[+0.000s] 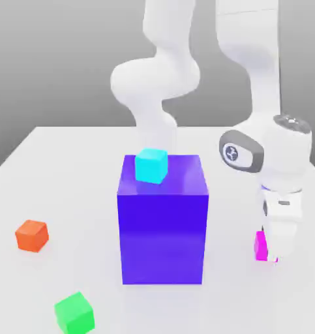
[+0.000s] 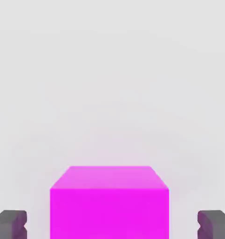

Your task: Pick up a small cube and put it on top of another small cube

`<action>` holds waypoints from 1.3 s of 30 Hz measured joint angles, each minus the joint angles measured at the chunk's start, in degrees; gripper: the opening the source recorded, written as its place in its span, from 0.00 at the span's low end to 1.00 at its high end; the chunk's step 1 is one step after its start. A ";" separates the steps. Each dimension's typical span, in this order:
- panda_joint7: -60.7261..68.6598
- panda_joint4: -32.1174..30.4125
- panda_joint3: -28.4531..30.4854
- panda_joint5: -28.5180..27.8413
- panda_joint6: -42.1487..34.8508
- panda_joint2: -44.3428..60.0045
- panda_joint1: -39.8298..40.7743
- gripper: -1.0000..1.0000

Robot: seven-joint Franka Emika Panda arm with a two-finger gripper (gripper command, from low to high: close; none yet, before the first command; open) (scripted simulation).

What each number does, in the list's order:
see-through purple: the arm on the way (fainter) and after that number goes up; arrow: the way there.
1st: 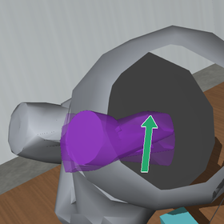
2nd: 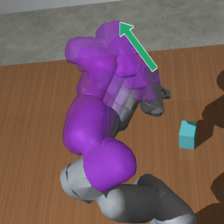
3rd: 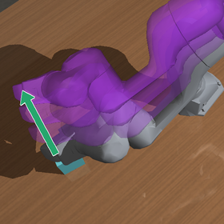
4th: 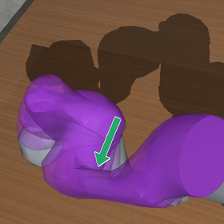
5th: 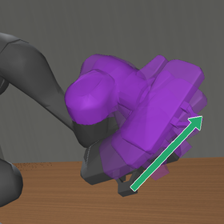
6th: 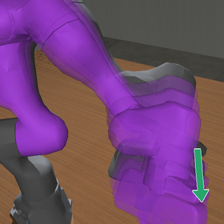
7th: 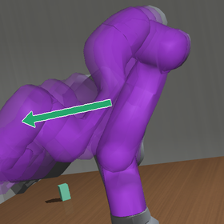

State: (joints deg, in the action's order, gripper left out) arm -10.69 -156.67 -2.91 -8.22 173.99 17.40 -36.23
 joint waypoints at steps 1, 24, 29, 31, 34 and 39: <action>-0.02 0.00 0.00 -0.02 -0.02 0.00 0.01 0.00; 1.02 13.72 9.40 15.92 -21.20 -10.79 25.12 0.00; -1.64 18.28 16.85 16.29 -25.20 -8.91 32.46 0.00; -2.51 18.68 19.39 15.22 -25.46 -6.88 34.52 0.00; -0.58 19.17 18.53 17.94 -21.20 -1.30 36.37 0.00; 0.71 19.39 17.29 19.74 -18.51 1.82 37.45 1.00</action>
